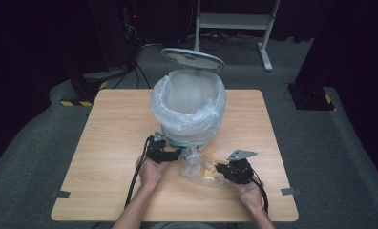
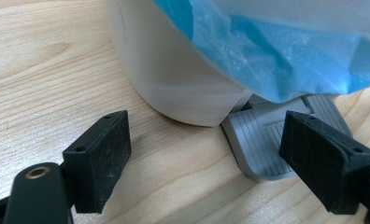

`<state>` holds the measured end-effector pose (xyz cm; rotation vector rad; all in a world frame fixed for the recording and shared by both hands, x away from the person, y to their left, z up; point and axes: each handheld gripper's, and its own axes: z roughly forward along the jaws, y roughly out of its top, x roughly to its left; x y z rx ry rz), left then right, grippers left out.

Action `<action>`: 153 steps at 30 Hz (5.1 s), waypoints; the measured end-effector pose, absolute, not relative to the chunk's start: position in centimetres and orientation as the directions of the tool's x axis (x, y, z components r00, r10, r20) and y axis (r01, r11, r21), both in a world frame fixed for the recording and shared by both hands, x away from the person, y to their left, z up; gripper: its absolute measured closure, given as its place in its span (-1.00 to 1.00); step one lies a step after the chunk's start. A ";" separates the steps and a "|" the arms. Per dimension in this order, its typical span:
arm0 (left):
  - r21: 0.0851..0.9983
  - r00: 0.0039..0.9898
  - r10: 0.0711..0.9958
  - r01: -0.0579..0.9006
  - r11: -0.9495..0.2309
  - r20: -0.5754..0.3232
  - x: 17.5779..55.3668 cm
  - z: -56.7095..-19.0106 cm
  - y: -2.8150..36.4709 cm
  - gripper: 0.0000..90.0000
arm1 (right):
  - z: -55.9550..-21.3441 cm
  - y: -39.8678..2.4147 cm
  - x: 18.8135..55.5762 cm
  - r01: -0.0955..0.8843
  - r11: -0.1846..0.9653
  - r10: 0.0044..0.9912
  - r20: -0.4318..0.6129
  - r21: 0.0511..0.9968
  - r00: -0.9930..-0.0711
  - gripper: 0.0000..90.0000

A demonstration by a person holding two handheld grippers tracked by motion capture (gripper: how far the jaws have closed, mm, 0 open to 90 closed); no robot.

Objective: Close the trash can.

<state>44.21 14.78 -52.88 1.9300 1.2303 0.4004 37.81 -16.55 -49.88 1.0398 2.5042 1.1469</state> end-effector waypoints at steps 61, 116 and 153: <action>0.757 0.478 0.866 0.618 -0.211 -0.148 44.2 -52.9 14.8 -0.65 | -40.9 -21.2 36.5 0.439 0.331 0.660 0.128 0.835 -0.741 0.91; 0.759 0.477 0.867 0.616 -0.212 -0.145 44.2 -52.9 14.8 -0.65 | -33.6 -23.3 37.9 0.376 0.197 0.655 0.164 0.905 -0.737 0.91; 0.759 0.478 0.867 0.615 -0.214 -0.143 44.3 -52.9 14.8 -0.66 | -28.7 -21.6 41.9 0.339 0.138 0.575 0.204 0.930 -0.792 0.92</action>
